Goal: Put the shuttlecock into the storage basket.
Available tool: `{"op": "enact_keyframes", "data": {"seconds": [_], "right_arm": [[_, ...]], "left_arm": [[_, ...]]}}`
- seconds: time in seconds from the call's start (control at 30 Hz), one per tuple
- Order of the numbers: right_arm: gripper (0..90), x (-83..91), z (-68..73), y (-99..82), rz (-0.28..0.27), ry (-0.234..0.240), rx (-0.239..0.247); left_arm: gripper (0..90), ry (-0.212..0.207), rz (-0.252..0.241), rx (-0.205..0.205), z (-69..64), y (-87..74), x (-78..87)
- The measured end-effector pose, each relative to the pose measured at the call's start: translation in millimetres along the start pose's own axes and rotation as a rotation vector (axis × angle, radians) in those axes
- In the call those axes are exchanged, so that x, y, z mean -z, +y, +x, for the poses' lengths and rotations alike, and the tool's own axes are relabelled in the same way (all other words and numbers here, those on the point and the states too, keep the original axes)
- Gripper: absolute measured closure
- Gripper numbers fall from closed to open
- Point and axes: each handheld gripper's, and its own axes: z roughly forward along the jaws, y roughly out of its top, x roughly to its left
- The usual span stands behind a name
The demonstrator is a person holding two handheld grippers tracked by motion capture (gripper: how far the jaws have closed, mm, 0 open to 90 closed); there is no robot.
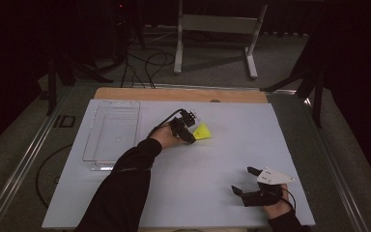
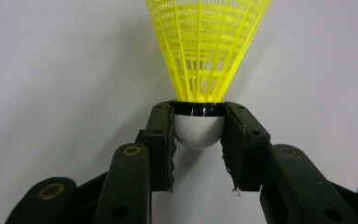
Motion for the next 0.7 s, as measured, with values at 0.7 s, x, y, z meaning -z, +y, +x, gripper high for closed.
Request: {"op": "enact_keyframes", "data": {"seconds": [0.7], "right_arm": [[7.8,-0.6,-0.1,0.0,0.003,-0.003,-0.006]], "left_arm": [[65.8,-0.036,0.025,0.014,-7.1,-2.6,42.8]]}}
